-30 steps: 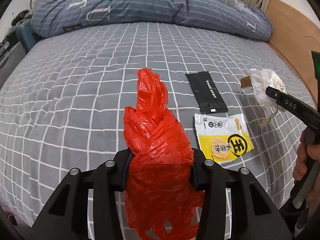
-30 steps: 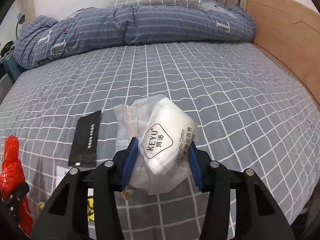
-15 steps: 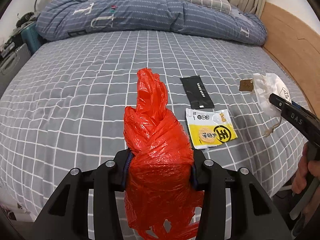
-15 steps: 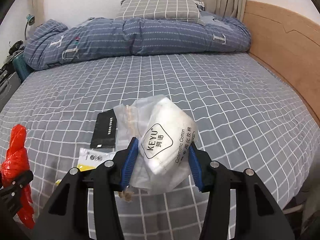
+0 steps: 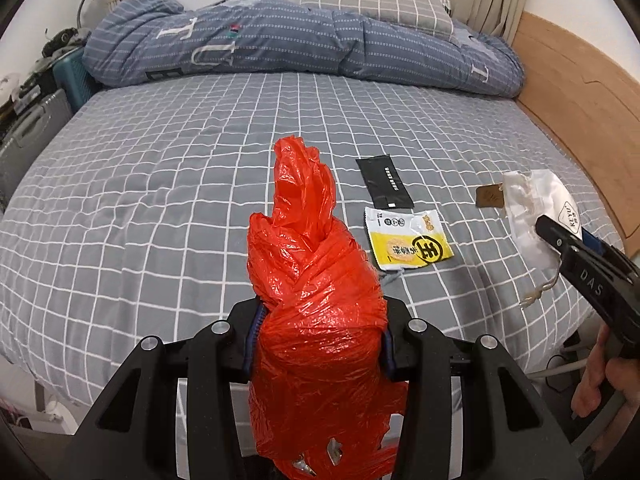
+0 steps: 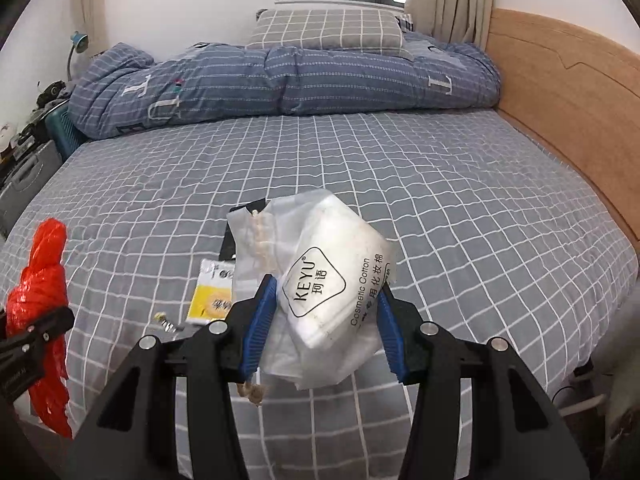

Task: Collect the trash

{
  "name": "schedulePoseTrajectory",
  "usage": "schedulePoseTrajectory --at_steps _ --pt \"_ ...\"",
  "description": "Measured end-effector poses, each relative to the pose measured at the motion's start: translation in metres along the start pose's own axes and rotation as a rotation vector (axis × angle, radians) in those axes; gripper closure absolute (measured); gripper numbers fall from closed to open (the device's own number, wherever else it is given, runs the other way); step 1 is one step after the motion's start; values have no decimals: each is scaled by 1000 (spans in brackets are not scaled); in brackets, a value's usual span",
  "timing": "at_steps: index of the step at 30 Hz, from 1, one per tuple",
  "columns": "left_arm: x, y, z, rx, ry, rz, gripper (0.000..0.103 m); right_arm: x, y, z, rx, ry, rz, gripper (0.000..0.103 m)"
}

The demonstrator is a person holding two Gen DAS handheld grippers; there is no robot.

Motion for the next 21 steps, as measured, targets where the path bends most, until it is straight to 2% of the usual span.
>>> schedulePoseTrajectory --at_steps 21 --pt "25 -38 -59 -24 2 -4 61 45 -38 -76 -38 48 -6 56"
Point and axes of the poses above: each gripper's, at about its wrist camera, not at the fingertips, and z roughly the way its jaws point, x to its left, y to its top, the point moved 9 cm from there along z, roughly the way its jaws point, and after that the axes turned 11 degrees about -z, right-handed, at the moved point
